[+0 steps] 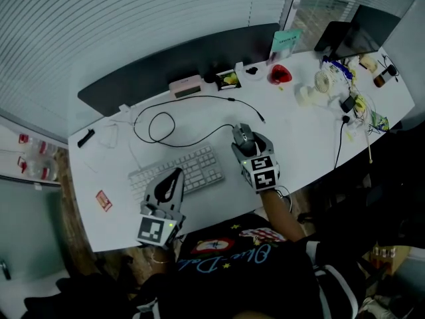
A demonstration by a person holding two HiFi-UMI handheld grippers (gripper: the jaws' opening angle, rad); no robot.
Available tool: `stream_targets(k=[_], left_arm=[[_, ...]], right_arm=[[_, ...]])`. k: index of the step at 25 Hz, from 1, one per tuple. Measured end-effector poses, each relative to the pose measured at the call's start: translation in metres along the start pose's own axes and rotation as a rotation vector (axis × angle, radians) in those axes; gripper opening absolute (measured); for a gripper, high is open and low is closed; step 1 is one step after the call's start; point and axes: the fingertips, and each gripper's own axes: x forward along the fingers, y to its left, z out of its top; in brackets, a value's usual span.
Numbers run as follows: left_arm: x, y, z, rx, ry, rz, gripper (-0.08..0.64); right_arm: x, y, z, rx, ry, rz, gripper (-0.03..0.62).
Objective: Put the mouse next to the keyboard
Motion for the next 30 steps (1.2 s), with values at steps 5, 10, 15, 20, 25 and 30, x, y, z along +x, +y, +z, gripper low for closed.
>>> stream_targets(k=[5, 10, 15, 20, 25, 30], left_arm=[[0.000, -0.005, -0.001, 0.006, 0.002, 0.004, 0.000], [-0.003, -0.006, -0.006, 0.003, 0.016, 0.018, 0.000], [-0.005, -0.006, -0.007, -0.003, 0.022, 0.034, 0.000], [-0.008, -0.006, -0.009, -0.005, 0.028, 0.043, 0.000], [-0.011, -0.004, -0.010, -0.011, 0.030, 0.057, 0.000], [-0.012, -0.003, -0.011, -0.010, 0.033, 0.063, 0.000]], right_arm=[[0.001, 0.010, -0.023, 0.003, 0.038, 0.032, 0.290], [0.003, 0.015, -0.045, 0.036, 0.087, 0.057, 0.290], [0.007, 0.015, -0.062, 0.047, 0.128, 0.060, 0.290], [0.009, 0.017, -0.076, 0.044, 0.168, 0.070, 0.290], [0.012, 0.021, -0.085, 0.039, 0.197, 0.082, 0.290], [0.013, 0.025, -0.091, 0.046, 0.221, 0.101, 0.290]])
